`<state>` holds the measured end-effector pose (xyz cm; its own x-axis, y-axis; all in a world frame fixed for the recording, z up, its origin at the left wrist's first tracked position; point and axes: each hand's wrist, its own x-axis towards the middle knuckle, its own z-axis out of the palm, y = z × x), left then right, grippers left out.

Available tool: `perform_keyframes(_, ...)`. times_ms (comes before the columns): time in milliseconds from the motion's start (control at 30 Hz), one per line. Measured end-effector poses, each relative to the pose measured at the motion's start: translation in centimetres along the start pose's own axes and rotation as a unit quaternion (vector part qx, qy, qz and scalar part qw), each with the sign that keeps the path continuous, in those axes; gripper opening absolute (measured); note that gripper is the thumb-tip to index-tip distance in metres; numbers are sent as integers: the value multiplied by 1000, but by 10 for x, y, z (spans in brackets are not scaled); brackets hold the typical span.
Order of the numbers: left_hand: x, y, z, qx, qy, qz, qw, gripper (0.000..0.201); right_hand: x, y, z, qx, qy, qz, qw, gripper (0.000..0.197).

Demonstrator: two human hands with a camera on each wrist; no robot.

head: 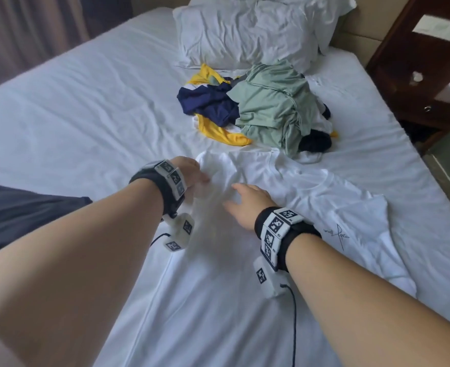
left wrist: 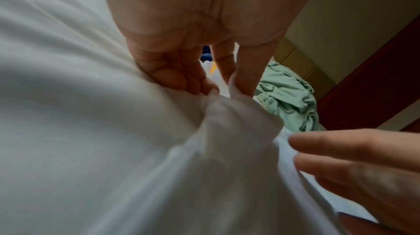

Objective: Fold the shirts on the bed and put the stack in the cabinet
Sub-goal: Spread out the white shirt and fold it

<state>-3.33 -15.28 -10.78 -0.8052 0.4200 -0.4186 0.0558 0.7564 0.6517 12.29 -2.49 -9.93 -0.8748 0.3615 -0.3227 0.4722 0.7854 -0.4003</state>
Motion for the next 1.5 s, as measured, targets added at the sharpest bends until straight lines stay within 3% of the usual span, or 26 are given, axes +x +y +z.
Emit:
perform_keyframes(67,0,-8,-1,-169,-14,10,985,16,5,-11,6,15,9,-3,1000,61)
perform_keyframes(133,-4,-14,-6,-328,-45,24,943,13,10,-21,13,24,17,-12,1000,64)
perform_keyframes(200,-8,-16,-11,-405,-74,44,910,13,16,-30,18,33,14,-12,999,72)
perform_keyframes(267,-10,-16,-17,-422,-83,51,901,17,23,-34,22,39,6,-3,999,77)
perform_keyframes(400,-13,-21,-38,-409,-30,45,911,22,31,-35,25,23,-4,14,1000,79)
perform_keyframes(533,-12,-39,-55,-334,61,30,940,34,36,-41,28,-2,9,26,1000,72)
perform_keyframes(633,-9,-58,-55,-300,87,-35,949,32,43,-51,32,-30,-3,30,999,71)
perform_keyframes(700,-7,-67,-49,-300,80,-88,947,19,50,-55,34,-59,-23,39,997,73)
perform_keyframes(833,-6,-65,-43,-322,-12,-139,936,36,59,-57,45,-115,-47,56,991,78)
perform_keyframes(967,-8,-54,-36,-252,-69,-159,952,29,66,-58,52,-118,-52,63,990,79)
perform_keyframes(1100,-9,-43,-32,-221,-76,-134,963,10,71,-51,41,-62,-32,64,996,59)
perform_keyframes(1200,-19,-39,-33,-355,-82,-88,927,13,77,-44,28,0,-24,70,997,52)
perform_keyframes(1300,-25,-45,-28,-456,-37,-33,888,23,74,-42,24,16,-39,67,997,48)
perform_keyframes(1367,-31,-44,-25,-414,17,-3,910,18,70,-43,27,33,-40,67,996,47)
perform_keyframes(1433,-39,-33,-25,-249,62,52,965,14,65,-45,24,99,-27,61,993,49)
perform_keyframes(1500,-49,-16,-24,-83,36,133,987,17,62,-39,13,187,20,60,980,45)
